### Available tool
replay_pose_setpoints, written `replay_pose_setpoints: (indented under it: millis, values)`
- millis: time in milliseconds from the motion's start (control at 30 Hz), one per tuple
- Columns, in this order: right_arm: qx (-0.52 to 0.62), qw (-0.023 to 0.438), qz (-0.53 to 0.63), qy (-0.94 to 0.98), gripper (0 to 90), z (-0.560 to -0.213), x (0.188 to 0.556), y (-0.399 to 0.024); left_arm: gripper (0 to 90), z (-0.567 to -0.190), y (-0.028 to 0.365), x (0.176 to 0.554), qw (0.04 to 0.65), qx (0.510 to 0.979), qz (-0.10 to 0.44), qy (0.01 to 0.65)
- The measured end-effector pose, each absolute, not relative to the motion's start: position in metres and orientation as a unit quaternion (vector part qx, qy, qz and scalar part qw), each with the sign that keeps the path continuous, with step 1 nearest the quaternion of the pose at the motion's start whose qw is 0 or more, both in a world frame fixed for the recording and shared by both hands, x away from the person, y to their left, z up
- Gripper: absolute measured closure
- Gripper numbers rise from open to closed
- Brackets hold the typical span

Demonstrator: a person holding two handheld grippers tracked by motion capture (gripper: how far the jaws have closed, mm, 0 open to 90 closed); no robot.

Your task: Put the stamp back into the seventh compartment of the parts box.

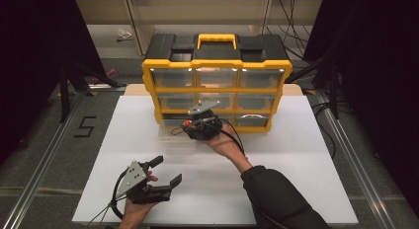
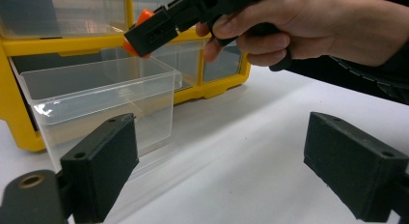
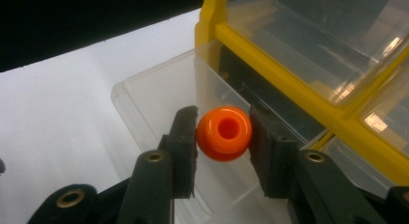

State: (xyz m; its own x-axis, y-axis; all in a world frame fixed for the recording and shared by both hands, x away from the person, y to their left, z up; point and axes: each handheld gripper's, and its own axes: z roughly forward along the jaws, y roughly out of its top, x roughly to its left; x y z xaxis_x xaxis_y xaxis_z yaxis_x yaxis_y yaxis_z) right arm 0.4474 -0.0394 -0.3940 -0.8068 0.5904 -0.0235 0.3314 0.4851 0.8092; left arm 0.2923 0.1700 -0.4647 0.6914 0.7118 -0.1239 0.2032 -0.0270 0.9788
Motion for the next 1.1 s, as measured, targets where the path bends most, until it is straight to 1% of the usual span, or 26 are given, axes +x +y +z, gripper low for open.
replay_pose_setpoints:
  millis: [133,167,233,433,600,767,900,1100]
  values:
    - [0.277,0.150,0.429,0.846,64.0,-0.395,0.449,-0.039,11.3,-0.465,0.170,0.293,0.612,0.686,0.206,0.334]
    - [0.279,0.153,0.431,0.844,61.8,-0.396,0.450,-0.038,11.3,-0.465,0.170,0.293,0.612,0.687,0.206,0.334]
    - [0.285,0.151,0.435,0.841,52.6,-0.396,0.451,-0.038,11.3,-0.465,0.170,0.293,0.612,0.687,0.206,0.334]
    - [0.279,0.159,0.443,0.837,47.3,-0.389,0.449,-0.041,11.3,-0.465,0.170,0.293,0.613,0.686,0.206,0.334]
    - [0.274,0.161,0.445,0.837,41.1,-0.383,0.440,-0.046,11.3,-0.465,0.170,0.293,0.612,0.687,0.205,0.334]
    - [0.267,0.168,0.456,0.832,38.0,-0.379,0.430,-0.056,11.3,-0.465,0.170,0.293,0.611,0.687,0.204,0.334]
    - [0.265,0.169,0.470,0.825,37.2,-0.375,0.422,-0.068,11.3,-0.465,0.169,0.293,0.611,0.688,0.204,0.334]
    - [0.266,0.170,0.479,0.819,34.9,-0.377,0.414,-0.079,11.2,-0.465,0.169,0.293,0.612,0.688,0.202,0.335]
